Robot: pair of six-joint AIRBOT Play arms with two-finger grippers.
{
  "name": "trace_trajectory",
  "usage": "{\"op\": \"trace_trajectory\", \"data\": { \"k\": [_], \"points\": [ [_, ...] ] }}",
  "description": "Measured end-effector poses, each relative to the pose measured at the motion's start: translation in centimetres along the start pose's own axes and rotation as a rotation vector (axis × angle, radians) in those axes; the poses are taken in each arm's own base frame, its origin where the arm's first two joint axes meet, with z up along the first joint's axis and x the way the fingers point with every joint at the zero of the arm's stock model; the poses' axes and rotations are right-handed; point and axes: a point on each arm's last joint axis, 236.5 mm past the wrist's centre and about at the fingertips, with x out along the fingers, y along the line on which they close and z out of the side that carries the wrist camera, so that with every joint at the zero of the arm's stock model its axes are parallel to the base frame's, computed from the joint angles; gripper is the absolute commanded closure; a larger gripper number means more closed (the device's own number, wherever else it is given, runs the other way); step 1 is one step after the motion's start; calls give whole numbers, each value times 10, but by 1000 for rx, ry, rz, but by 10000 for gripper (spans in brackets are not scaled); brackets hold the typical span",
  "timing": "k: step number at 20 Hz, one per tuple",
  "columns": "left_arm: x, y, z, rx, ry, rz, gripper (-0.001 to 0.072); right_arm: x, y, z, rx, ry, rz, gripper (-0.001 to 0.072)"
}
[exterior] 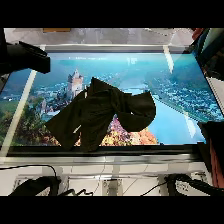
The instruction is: Fold the clothes and pants, and hang the long-sleeved shirts on hangers.
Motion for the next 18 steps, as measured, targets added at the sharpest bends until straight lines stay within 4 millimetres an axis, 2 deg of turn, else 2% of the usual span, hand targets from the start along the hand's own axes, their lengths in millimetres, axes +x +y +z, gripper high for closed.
{"op": "trace_trajectory", "data": {
  "k": [3,6,9,10,13,15,18],
  "points": [
    [0,-1,2,-3,-7,-4,690,3,34,-5,-51,16,131,677],
    [0,-2,2,-5,-10,-7,690,6,80,-27,-169,62,269,677],
    [0,-3,-6,-5,24,-13,689,8,123,-69,-315,127,361,677],
    [0,-3,-13,-2,53,-11,689,8,135,-89,-374,154,387,677],
    [-2,8,-34,2,142,18,689,13,159,-153,-525,245,449,677],
    [-4,13,-43,-6,177,33,689,18,171,-185,-592,285,480,677],
    [-9,20,-51,-18,208,51,689,25,188,-206,-649,284,517,678]
  ]
}}
